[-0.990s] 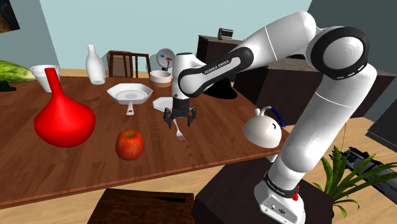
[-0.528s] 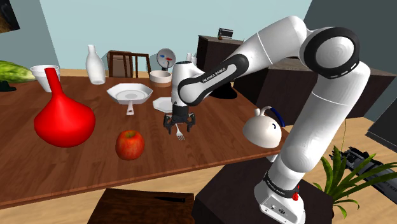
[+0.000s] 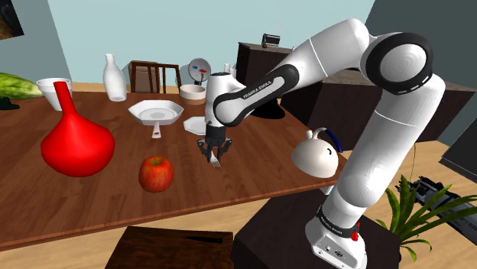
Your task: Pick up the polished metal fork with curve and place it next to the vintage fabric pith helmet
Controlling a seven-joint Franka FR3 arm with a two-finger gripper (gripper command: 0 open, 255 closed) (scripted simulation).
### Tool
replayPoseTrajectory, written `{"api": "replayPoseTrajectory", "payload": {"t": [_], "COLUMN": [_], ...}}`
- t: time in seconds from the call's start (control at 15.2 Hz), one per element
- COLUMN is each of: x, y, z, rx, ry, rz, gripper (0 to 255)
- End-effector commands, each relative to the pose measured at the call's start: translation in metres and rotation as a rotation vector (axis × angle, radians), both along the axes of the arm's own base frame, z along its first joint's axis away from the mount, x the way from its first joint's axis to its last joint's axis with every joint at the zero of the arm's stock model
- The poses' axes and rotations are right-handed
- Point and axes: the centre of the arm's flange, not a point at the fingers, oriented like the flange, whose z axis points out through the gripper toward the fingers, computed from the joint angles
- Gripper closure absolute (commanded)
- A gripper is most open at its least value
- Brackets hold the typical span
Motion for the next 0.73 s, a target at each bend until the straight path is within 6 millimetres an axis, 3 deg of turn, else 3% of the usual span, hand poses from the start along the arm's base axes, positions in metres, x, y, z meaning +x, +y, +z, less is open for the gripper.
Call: {"api": "replayPoseTrajectory", "payload": {"t": [0.0,0.46,0.66], "x": [-0.002,-0.002,-0.002], "y": [-0.004,-0.004,-0.004], "z": [-0.005,-0.005,0.011], "rx": [-0.006,-0.006,-0.006], "ry": [0.019,0.019,0.019], "rz": [-0.005,-0.005,-0.005], "gripper": [255,255,255]}}
